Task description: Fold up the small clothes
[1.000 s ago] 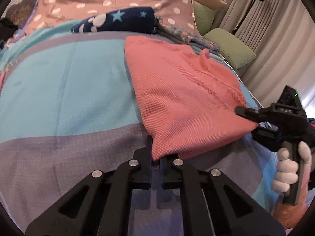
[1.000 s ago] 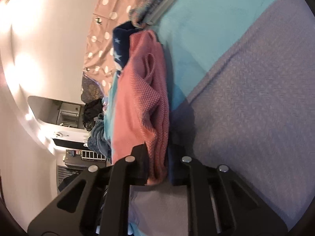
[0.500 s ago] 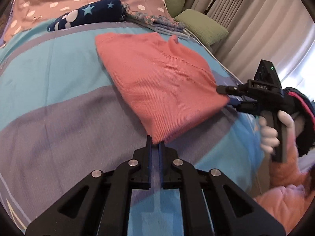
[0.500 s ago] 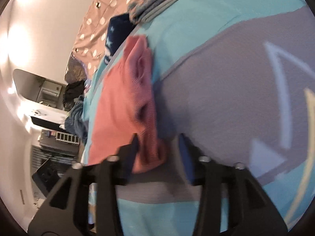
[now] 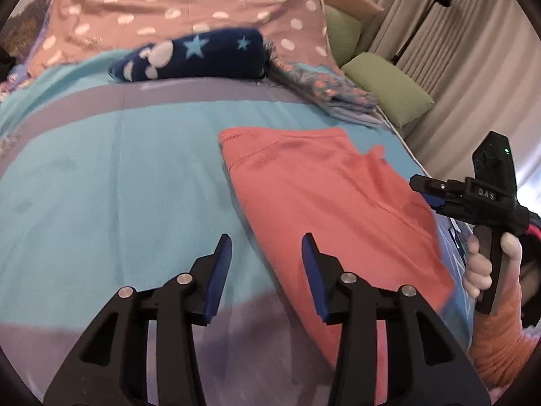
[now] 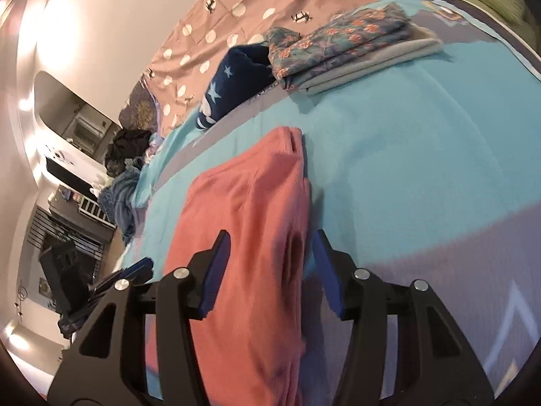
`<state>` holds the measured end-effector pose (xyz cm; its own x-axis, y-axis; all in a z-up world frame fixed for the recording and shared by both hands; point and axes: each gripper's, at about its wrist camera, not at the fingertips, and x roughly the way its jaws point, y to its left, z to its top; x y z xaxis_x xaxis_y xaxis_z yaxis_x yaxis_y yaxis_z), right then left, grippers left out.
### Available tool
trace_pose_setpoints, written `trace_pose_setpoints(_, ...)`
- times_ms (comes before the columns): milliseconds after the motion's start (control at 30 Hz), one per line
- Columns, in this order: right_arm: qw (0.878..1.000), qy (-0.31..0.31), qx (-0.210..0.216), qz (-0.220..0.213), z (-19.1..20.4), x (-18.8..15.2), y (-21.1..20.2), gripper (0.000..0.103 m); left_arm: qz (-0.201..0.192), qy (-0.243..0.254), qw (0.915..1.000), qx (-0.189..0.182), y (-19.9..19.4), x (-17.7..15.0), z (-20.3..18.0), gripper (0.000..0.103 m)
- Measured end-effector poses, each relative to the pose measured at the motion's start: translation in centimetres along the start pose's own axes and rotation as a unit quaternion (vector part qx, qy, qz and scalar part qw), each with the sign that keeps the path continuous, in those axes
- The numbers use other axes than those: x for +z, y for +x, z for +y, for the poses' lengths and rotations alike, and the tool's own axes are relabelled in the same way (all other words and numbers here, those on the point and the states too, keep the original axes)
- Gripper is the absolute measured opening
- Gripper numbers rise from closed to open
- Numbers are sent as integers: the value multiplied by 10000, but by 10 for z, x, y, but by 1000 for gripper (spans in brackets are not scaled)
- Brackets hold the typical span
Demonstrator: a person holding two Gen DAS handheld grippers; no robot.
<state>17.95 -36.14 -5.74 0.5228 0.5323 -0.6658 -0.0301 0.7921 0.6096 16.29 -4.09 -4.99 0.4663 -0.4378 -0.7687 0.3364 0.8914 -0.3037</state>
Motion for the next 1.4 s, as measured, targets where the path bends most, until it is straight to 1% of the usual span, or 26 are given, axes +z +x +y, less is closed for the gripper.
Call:
trace_pose_setpoints(67,9999,-20,111,29,-2,9,13,52,69,-123,9999,-81,20,15,8,48)
trace_pose_setpoints(100,9998,-31,173,13,-4,12,16,37,73,-192,9997,-113,30,25,12,51)
trace_pose_setpoints(133,9995,-60,314,-27,-5,16,21,26,57,-286,9995,-136,39,35,17,51)
trace_pose_setpoints(167,9990,-60,432,-71,-6,17,21,11,38,-348,9992,-175,45,42,20,51)
trace_pose_setpoints(200,9982,-8,580,-138,-10,18,21,8,7,-373,9990,-232,55,51,23,51)
trace_pose_setpoints(233,9974,82,683,-199,-14,18,21,7,11,-238,9996,-160,66,56,24,45)
trace_pose_setpoints(267,9973,235,661,-238,-24,17,22,7,73,-72,9999,-1,75,56,23,14)
trace_pose_setpoints(300,9975,369,543,-243,-33,15,24,7,118,-39,9999,65,82,54,24,13)
trace_pose_setpoints(333,9976,542,392,-199,-47,12,27,7,-7,-96,10000,-5,79,51,26,12)
trace_pose_setpoints(367,9967,722,353,-141,-58,9,30,6,-71,-118,9999,-16,76,49,27,12)
trace_pose_setpoints(400,9940,951,533,-127,-69,7,32,3,-160,-195,9997,-32,71,46,29,10)
trace_pose_setpoints(467,9925,1024,663,-123,-70,9,30,2,-302,-406,9987,-69,64,44,37,10)
trace_pose_setpoints(567,9962,741,449,-101,-58,8,30,7,-411,-668,9965,-298,56,43,48,9)
trace_pose_setpoints(633,9965,705,440,-63,-54,8,27,17,-405,-726,9960,-331,51,42,48,10)
trace_pose_setpoints(667,9963,704,488,-80,-52,8,22,32,-390,-721,9960,-354,48,41,47,10)
trace_pose_setpoints(700,9964,670,504,-125,-50,8,18,45,-348,-713,9960,-406,44,39,45,15)
trace_pose_setpoints(733,9970,597,467,-172,-46,8,12,48,-270,-715,9958,-495,39,36,43,20)
trace_pose_setpoints(767,9979,469,408,-199,-42,7,5,52,-220,-711,9956,-563,36,32,41,37)
trace_pose_setpoints(800,9984,365,380,-183,-39,6,1,55,-182,-678,9954,-649,31,27,38,47)
trace_pose_setpoints(867,9991,199,380,-44,-37,-1,-6,57,-64,-528,9954,-800,23,16,32,49)
trace_pose_setpoints(900,9991,153,394,58,-38,-5,-7,57,16,-489,9951,-862,21,12,29,54)
trace_pose_setpoints(1033,9973,-87,565,456,-33,-17,-4,58,284,-458,9903,-1281,20,-4,20,58)
trace_pose_setpoints(1067,9968,-148,598,506,-31,-19,-3,58,346,-459,9888,-1376,22,-7,19,63)
trace_pose_setpoints(1133,9956,-301,637,621,-26,-20,2,62,406,-428,9883,-1407,29,-9,17,66)
trace_pose_setpoints(1233,9945,-494,597,702,-21,-18,12,63,433,-412,9877,-1446,38,-6,14,68)
trace_pose_setpoints(1400,9926,-654,681,760,-17,-8,31,63,469,-314,9873,-1487,52,3,10,70)
